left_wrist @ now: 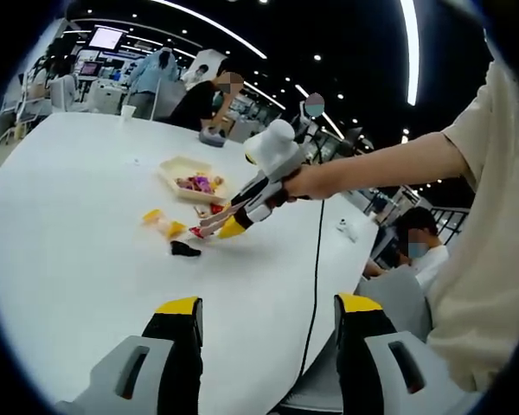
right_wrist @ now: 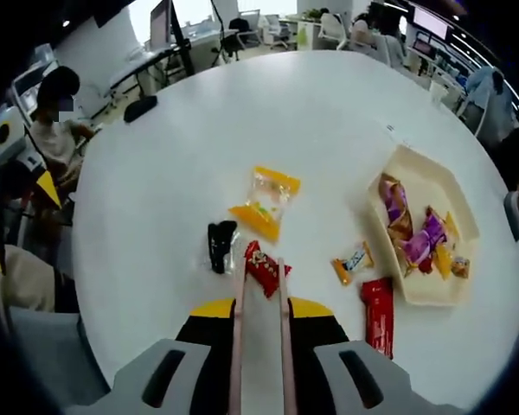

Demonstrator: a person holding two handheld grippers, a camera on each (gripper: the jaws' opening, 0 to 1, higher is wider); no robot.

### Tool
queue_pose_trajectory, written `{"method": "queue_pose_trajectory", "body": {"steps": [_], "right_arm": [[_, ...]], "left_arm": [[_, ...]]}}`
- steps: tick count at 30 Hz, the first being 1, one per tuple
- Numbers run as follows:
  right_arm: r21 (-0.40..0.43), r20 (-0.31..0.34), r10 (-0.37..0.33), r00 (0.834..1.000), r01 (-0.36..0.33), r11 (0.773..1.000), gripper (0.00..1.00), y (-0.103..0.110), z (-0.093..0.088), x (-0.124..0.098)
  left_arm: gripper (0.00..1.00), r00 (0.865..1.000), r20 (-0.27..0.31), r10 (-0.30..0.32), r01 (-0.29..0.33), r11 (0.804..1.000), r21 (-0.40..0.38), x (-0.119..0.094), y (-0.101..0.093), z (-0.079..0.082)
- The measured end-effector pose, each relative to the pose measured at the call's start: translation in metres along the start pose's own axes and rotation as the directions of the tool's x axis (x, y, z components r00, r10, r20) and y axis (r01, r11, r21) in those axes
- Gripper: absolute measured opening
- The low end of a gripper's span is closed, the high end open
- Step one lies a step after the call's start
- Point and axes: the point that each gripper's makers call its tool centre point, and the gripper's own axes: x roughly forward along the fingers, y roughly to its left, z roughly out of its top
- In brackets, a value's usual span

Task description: Place the target food into the container with the food tongs after gripping and lifting it, then release it inside without dropping or visibly crushing the food.

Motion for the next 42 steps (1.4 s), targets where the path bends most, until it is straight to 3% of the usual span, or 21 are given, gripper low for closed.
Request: {"method": "queue_pose_trajectory", "body": {"steps": [26, 42], "right_arm": [[0.005, 0.021, -0.037, 0.999, 0.037, 0.999, 0.21, -0.015, -0.002, -0.018], [0.003, 0.053, -0.052, 0.997, 0.051, 0.999, 0.21, -0.018, 0.011, -0.027]], "left_arm": [[0.6, 1.0, 0.004, -0.015, 0.015, 1.0, 0.021, 0.001, -0.006, 0.004], [0.6, 1.0, 0.012, -0.01, 0.01, 1.0, 0.021, -0.002, -0.005, 0.004]]}}
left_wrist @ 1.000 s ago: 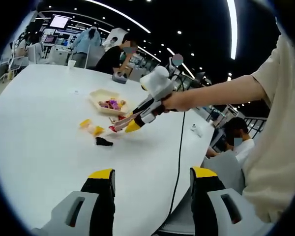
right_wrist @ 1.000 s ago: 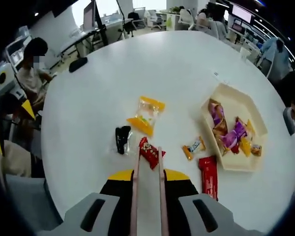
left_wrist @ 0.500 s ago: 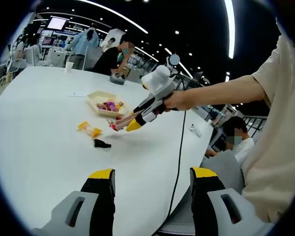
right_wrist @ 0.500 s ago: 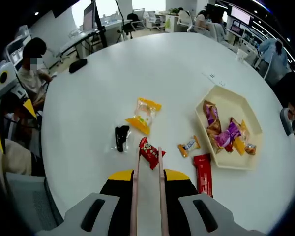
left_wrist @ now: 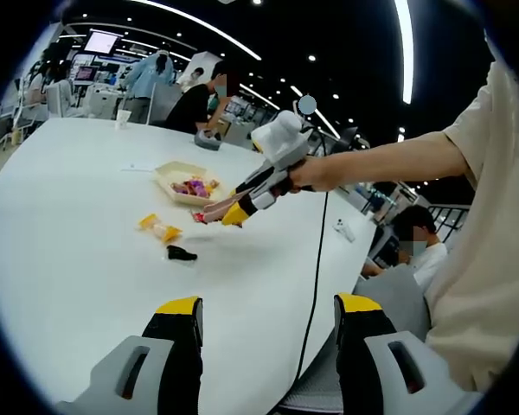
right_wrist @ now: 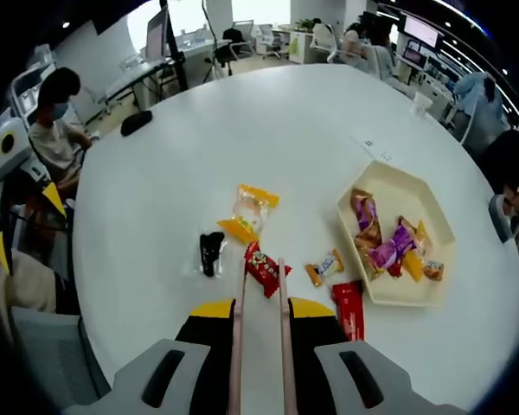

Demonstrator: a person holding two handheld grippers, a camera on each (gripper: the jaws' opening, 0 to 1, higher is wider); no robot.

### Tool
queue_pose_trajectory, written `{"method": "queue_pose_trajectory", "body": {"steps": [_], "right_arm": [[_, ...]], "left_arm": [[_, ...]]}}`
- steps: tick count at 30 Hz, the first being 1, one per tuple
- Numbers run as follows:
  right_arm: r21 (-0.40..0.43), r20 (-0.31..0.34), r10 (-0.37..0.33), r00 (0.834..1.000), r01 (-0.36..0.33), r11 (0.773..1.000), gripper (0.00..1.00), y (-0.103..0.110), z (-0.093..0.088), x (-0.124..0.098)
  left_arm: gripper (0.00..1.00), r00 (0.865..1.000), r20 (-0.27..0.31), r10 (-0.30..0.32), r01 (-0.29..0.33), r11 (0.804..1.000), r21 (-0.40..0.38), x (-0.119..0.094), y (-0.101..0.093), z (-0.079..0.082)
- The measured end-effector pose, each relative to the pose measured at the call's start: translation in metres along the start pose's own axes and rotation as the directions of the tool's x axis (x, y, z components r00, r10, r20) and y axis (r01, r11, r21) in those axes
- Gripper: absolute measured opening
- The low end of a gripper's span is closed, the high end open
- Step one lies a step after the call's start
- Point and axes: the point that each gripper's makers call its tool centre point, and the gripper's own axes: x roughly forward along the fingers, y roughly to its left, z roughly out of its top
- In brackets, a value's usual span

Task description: Place the target food into the container with the food tongs after gripping and lifting it, then release it inside without dropping or visibly crushing the food.

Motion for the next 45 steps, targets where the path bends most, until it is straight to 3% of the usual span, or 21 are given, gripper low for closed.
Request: {"method": "queue_pose_trajectory", "body": {"steps": [30, 45], "right_arm": [[0.019, 0.048, -0.053, 0.997, 0.052, 0.998, 0.21, -0.03, 0.015, -0.025], [-0.005, 0.088, -0.083, 0.993, 0.083, 0.996, 0.21, -0.045, 0.036, -0.039]], "left_arm": [[0.6, 1.0, -0.005, -0.009, 0.009, 1.0, 0.006, 0.003, -0.003, 0.001], [0.6, 1.0, -0.006, -0.005, 0.005, 1.0, 0.002, 0.003, -0.003, -0.001]]}}
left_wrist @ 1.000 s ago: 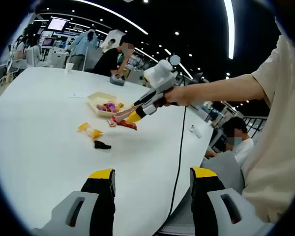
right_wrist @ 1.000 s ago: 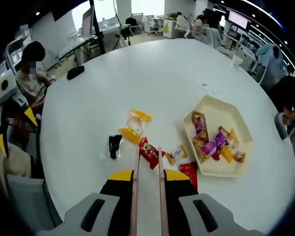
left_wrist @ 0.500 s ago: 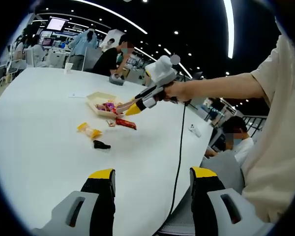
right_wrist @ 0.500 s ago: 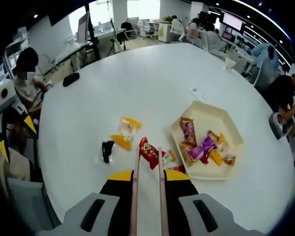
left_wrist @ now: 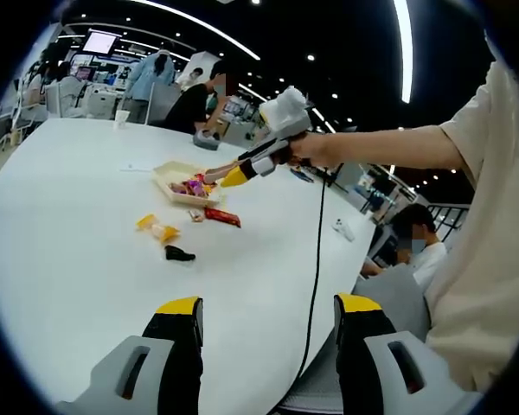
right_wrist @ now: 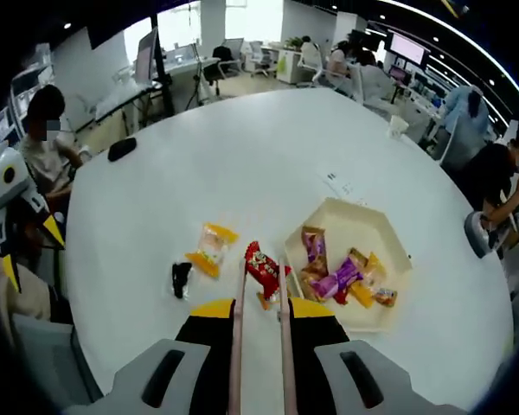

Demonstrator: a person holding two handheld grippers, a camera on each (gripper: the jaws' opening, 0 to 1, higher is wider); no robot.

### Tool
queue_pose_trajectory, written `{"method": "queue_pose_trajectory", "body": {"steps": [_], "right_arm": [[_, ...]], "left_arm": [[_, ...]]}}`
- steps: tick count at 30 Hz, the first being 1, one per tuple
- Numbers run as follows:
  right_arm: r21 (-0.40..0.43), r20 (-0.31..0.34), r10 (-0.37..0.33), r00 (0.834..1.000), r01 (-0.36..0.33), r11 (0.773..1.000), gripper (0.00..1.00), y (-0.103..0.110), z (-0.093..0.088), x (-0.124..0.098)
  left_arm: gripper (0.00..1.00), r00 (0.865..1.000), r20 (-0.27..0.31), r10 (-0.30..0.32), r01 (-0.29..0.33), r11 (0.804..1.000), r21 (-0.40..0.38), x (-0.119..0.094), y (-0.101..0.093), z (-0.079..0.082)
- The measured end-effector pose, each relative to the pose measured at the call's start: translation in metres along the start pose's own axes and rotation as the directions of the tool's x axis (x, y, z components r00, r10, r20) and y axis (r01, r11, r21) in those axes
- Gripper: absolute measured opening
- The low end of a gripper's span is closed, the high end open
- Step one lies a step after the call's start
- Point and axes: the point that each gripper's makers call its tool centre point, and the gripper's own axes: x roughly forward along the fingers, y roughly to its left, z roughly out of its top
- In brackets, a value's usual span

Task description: Place the target food into the container with the food tongs after gripping and lifting it, then release it inside without dropping or visibly crushing the food.

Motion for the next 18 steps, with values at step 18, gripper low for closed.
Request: {"method": "queue_pose_trajectory", "body": {"steps": [18], "right_arm": [[-0.004, 0.022, -0.035, 0.999, 0.035, 0.999, 0.21, -0.022, 0.011, -0.009]], "left_arm": [[0.6, 1.0, 0.001, 0.002, -0.002, 1.0, -0.002, -0.001, 0.001, 0.0]]}}
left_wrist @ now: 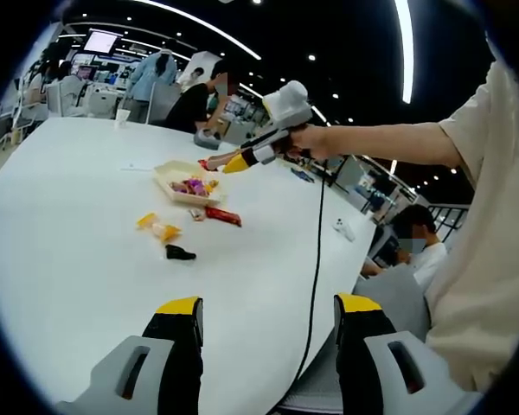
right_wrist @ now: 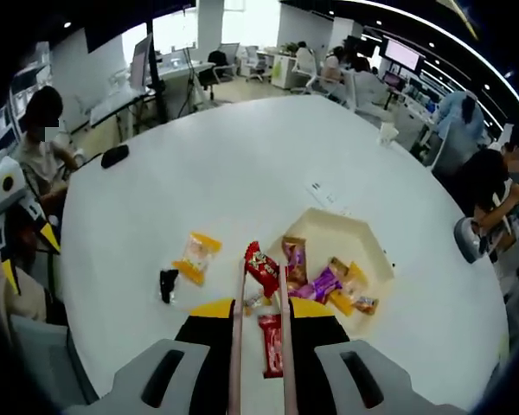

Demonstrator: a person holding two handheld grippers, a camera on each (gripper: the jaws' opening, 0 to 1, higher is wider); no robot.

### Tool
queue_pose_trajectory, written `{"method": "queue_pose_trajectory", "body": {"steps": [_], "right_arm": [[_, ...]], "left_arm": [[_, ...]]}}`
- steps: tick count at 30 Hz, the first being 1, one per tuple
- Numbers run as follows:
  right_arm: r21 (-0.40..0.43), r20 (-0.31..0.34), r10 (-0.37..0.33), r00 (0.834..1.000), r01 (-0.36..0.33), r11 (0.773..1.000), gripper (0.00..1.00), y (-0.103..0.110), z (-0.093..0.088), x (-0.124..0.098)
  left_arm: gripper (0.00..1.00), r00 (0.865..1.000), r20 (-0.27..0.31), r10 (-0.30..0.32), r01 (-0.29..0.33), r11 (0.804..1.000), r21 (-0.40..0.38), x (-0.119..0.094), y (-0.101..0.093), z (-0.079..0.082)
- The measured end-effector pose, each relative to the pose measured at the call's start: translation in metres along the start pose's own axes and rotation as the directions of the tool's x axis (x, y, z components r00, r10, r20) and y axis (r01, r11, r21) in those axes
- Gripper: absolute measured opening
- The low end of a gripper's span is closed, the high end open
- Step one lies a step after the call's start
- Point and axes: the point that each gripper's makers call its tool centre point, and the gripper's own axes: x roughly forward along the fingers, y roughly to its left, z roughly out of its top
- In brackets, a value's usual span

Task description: Place the target food into the container with the food tongs after gripping and lifting it, then release it inside without dropping or visibly crushing the food.

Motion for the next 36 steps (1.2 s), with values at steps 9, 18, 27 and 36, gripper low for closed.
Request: {"method": "queue_pose_trajectory", "body": {"steps": [9, 18, 27, 36], "right_arm": [[0.002, -0.001, -0.024, 1.0, 0.024, 1.0, 0.21, -0.017, 0.0, -0.003], [-0.008, 0.0, -0.042, 0.999, 0.042, 0.999, 0.22, -0.034, 0.002, -0.005], [-0.015, 0.005, -0.063, 0.998, 0.063, 0.998, 0.22, -0.054, 0.007, -0.007], [-0.013, 0.005, -0.078, 0.997, 0.078, 0.997, 0.22, -0.067, 0.006, -0.012]], "left_arm": [[0.6, 1.0, -0.003, -0.001, 0.001, 1.0, -0.002, 0.0, 0.0, -0.001], [0.6, 1.0, -0.005, 0.001, -0.001, 1.0, 0.001, 0.0, 0.001, 0.001], [0.6, 1.0, -0.005, 0.003, -0.003, 1.0, 0.002, 0.0, 0.0, 0.002], [0.6, 1.0, -0.006, 0.004, -0.004, 1.0, 0.001, 0.0, 0.0, 0.002]]}}
